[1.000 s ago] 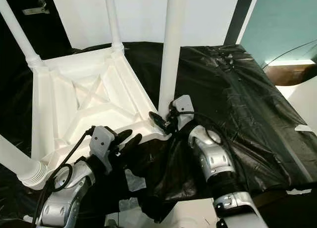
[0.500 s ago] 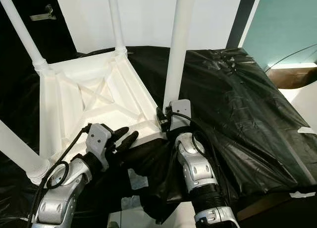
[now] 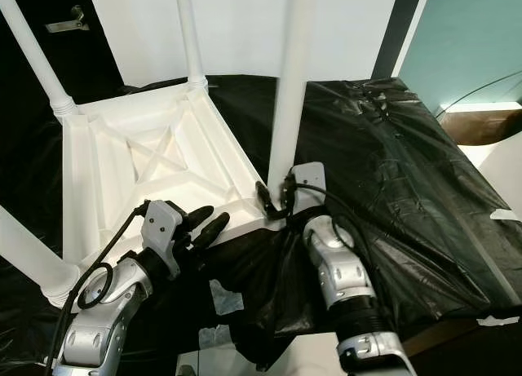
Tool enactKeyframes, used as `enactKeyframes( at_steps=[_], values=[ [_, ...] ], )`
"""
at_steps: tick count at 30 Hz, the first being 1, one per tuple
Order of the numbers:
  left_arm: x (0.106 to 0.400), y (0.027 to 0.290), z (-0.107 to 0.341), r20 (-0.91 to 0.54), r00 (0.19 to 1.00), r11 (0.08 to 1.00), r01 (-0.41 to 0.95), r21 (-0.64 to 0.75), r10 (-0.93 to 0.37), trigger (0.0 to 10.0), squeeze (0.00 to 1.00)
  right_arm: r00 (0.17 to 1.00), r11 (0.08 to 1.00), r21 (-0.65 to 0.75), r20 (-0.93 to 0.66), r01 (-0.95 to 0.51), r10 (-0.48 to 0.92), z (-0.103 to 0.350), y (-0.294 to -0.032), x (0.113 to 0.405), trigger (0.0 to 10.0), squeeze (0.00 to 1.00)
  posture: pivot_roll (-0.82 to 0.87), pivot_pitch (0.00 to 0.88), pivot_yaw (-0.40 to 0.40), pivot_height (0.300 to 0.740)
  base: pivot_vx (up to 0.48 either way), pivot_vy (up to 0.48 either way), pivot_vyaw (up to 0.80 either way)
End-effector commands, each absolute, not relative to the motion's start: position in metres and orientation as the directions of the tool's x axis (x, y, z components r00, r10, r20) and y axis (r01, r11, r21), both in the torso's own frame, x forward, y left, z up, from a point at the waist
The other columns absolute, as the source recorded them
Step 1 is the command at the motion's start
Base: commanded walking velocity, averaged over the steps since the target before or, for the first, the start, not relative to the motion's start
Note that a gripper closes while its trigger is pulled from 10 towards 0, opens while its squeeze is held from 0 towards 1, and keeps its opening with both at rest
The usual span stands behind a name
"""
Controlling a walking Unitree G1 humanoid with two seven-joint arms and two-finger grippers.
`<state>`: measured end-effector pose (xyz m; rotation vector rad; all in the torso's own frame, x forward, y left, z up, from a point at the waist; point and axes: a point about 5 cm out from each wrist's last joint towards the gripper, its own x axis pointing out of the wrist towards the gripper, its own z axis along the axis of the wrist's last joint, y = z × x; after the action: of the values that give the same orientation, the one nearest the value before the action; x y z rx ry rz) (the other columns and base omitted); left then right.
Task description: Building children table
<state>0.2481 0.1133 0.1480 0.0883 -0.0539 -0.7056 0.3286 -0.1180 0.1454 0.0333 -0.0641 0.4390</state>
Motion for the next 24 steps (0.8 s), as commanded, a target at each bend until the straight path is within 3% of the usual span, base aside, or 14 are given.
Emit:
enactKeyframes(
  at_steps=[1,3,4,14,23,24],
  values=[
    [0.248,0.117,0.148,0.027,0.802,0.801,0.593,0.087,-0.597,10.0,0.00,0.866,0.869,0.006,0.087,-0.496,0.493,0.150,-0.124,0.330,10.0,1.00,0.10,0.021,-0.050,0.740,0.000,0.000,0.00],
    [0.248,0.118,0.148,0.031,0.809,0.807,0.583,0.096,-0.587,10.0,0.00,0.841,0.845,-0.010,0.088,-0.535,0.534,0.151,-0.127,0.331,10.0,1.00,0.11,0.023,-0.055,0.740,0.000,0.000,0.00],
    [0.248,0.118,0.148,0.033,0.812,0.811,0.577,0.098,-0.582,10.0,0.00,0.811,0.814,-0.019,0.077,-0.581,0.580,0.151,-0.129,0.331,10.0,0.00,0.11,0.022,-0.054,0.740,0.000,0.000,0.00],
    [0.250,0.112,0.135,0.001,0.806,0.800,0.586,0.129,-0.592,10.0,0.00,0.645,0.640,-0.111,-0.007,-0.760,0.764,0.146,-0.127,0.342,10.0,0.00,0.13,0.000,-0.035,0.740,0.000,0.000,0.00],
    [0.252,0.104,0.120,-0.004,0.813,0.808,0.580,0.101,-0.583,10.0,0.00,0.598,0.581,-0.175,-0.063,-0.795,0.799,0.141,-0.121,0.349,10.0,0.00,0.13,0.000,-0.033,0.740,0.000,0.000,0.00],
    [0.252,0.102,0.120,-0.006,0.808,0.803,0.587,0.103,-0.590,10.0,0.00,0.584,0.564,-0.187,-0.072,-0.804,0.809,0.142,-0.120,0.350,6.1,0.00,0.13,0.000,-0.026,0.740,0.000,0.000,0.00]
  ],
)
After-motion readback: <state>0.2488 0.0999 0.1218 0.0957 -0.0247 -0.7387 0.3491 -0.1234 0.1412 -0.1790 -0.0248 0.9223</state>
